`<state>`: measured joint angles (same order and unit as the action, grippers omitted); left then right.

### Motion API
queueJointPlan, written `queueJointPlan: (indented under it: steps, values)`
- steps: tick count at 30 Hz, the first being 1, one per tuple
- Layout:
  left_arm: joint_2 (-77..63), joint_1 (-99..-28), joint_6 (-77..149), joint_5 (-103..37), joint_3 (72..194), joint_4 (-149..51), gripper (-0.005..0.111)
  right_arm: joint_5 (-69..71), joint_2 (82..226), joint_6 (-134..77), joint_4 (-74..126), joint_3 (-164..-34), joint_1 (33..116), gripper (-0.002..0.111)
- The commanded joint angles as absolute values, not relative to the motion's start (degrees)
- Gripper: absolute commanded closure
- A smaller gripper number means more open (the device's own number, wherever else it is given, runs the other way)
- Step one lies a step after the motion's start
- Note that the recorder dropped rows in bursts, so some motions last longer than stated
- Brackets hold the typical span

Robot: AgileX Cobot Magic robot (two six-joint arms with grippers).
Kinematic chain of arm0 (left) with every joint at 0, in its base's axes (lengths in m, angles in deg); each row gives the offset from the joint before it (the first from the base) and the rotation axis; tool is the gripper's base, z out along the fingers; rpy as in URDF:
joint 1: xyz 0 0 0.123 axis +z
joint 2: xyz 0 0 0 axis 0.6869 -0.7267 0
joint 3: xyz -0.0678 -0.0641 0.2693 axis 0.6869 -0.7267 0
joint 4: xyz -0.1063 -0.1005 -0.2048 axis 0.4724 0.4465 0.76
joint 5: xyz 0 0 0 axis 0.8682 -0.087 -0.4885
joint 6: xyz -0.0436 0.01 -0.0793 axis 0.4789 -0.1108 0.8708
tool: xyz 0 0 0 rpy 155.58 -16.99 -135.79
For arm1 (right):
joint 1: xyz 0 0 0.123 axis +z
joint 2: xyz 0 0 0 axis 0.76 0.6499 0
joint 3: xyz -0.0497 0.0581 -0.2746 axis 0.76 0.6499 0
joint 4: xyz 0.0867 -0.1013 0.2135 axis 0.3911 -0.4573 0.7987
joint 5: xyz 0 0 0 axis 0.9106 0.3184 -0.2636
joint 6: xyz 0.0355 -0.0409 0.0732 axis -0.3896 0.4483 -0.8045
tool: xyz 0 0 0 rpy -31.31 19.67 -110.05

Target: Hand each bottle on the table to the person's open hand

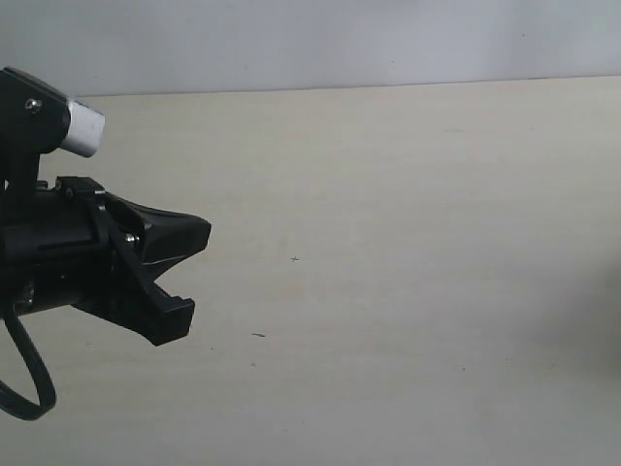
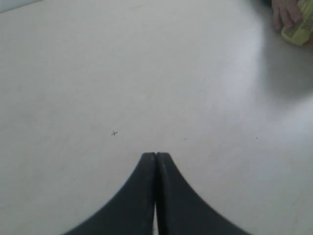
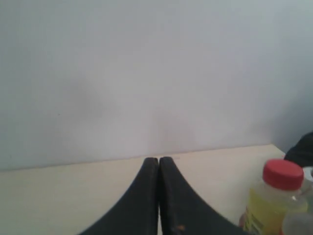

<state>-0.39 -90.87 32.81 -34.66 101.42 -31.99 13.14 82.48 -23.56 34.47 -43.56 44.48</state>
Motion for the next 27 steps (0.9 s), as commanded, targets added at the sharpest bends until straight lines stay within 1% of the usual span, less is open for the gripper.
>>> queueJointPlan:
  steps: [1, 2, 4, 12, 27]
  values:
    - [0.0, -90.7, 32.5, -34.6, 101.1, -32.1, 0.106, 6.0, 82.2, -22.5, 32.9, -34.5, 44.1, 0.108]
    - [0.0, -90.7, 32.5, -34.6, 101.1, -32.1, 0.106, 5.2, 82.2, -22.1, 32.9, -34.2, 44.1, 0.108]
    - [0.0, -90.7, 32.5, -34.6, 101.1, -32.1, 0.106, 9.4, 82.2, -21.2, 32.7, -34.2, 44.1, 0.108]
    - [0.0, -90.7, 32.5, -34.6, 101.1, -32.1, 0.106, 18.0, 82.2, -21.6, 32.4, -34.2, 44.1, 0.108]
    - [0.0, -90.7, 32.5, -34.6, 101.1, -32.1, 0.106, 18.1, 82.2, -21.7, 33.9, -34.2, 44.1, 0.108]
